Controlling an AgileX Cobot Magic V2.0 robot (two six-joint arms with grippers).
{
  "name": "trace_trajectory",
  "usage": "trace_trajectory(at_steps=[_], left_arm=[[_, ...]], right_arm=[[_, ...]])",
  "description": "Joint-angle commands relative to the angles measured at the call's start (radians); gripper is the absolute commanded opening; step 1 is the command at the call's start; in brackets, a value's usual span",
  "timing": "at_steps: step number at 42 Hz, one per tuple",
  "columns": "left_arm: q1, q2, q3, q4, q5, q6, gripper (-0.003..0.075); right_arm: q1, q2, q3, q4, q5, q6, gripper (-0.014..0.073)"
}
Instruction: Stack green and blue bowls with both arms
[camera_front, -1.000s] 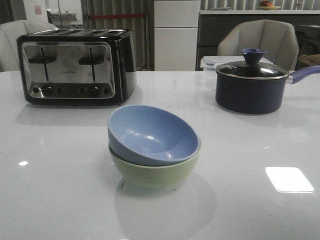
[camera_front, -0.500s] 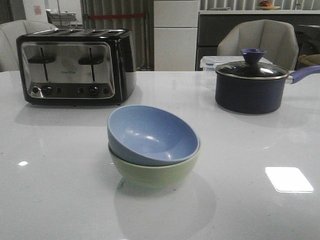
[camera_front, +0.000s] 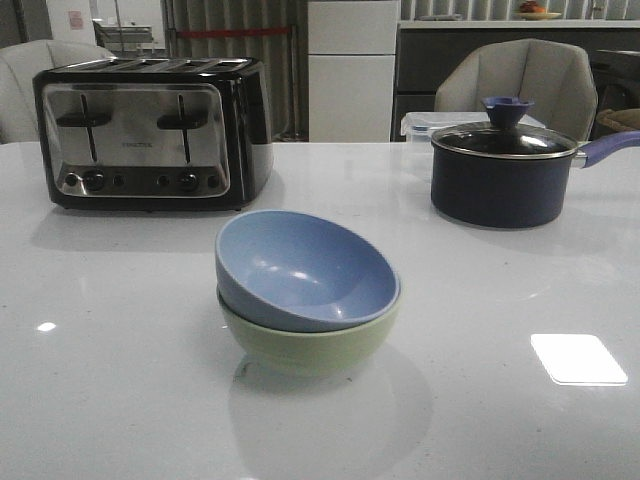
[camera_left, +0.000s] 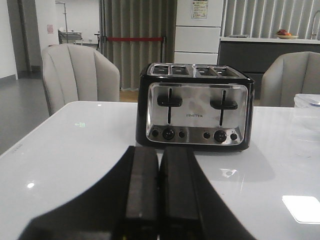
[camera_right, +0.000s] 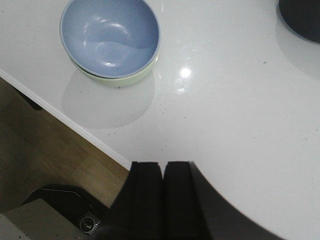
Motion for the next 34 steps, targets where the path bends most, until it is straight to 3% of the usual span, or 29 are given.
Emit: trace_trajectory(at_steps=[1, 21, 27, 34], left_arm=[[-0.004, -0.021, 0.006, -0.009, -0.089, 0.000, 0.0093], [-0.004, -0.021, 0.006, -0.009, -0.089, 0.000, 0.0093], [-0.004, -0.021, 0.006, -0.009, -0.089, 0.000, 0.0093], [-0.004, -0.021, 0.006, -0.009, -0.089, 0.000, 0.0093]], right_arm=[[-0.007, -0.002, -0.029, -0.003, -0.056, -0.002, 0.0055], [-0.016, -0.012, -0.027, -0.005, -0.059, -0.002, 0.0055], [-0.163, -0.091, 0.055, -0.008, -0.203, -0.011, 0.0055], [-0.364, -0.270, 0.261, -0.010, -0.513, -0.011, 0.0055]])
